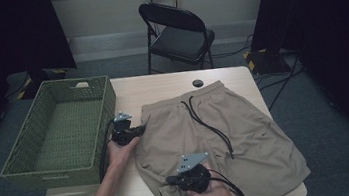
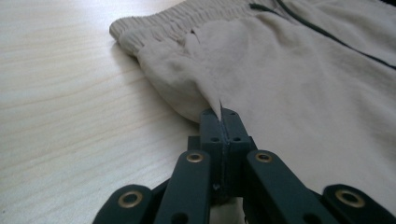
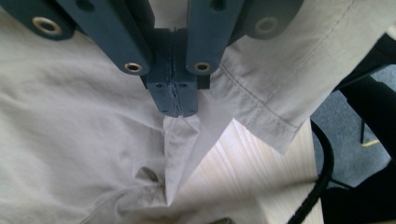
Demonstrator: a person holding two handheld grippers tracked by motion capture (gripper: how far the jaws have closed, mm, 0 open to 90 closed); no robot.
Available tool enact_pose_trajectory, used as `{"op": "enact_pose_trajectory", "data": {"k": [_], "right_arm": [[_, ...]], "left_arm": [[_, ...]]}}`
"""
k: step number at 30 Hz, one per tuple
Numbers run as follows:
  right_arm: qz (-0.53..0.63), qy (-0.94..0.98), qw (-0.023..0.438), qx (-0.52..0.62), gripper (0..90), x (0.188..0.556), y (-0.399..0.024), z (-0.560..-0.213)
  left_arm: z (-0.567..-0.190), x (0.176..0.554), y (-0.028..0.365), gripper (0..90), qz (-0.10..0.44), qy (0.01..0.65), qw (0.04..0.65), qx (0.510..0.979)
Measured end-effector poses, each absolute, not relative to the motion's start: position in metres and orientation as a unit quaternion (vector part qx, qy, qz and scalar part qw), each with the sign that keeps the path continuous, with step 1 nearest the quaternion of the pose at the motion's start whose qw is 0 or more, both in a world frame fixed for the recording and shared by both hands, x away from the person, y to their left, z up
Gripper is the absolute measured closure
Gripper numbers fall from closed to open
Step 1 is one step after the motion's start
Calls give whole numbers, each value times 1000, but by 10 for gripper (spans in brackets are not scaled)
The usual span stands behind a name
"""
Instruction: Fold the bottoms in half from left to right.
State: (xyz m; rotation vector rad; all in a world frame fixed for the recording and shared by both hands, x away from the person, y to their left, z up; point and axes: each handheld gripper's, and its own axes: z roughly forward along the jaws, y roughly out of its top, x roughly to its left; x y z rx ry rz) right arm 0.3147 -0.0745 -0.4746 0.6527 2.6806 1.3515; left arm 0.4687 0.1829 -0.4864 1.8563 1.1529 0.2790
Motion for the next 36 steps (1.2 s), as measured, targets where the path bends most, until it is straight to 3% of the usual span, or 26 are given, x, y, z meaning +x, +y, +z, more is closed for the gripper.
{"op": "enact_pose_trajectory", "data": {"k": [10, 17, 36], "right_arm": [[468, 855, 42, 219, 897, 315, -85, -460], [481, 847, 50, 222, 897, 318, -90, -452], [534, 813, 65, 222, 898, 323, -108, -414]], "left_arm": [[-482, 467, 181, 898, 102, 467, 473, 740], [-465, 465, 172, 899, 108, 444, 477, 751], [-420, 468, 178, 899, 120, 446, 520, 718]]}}
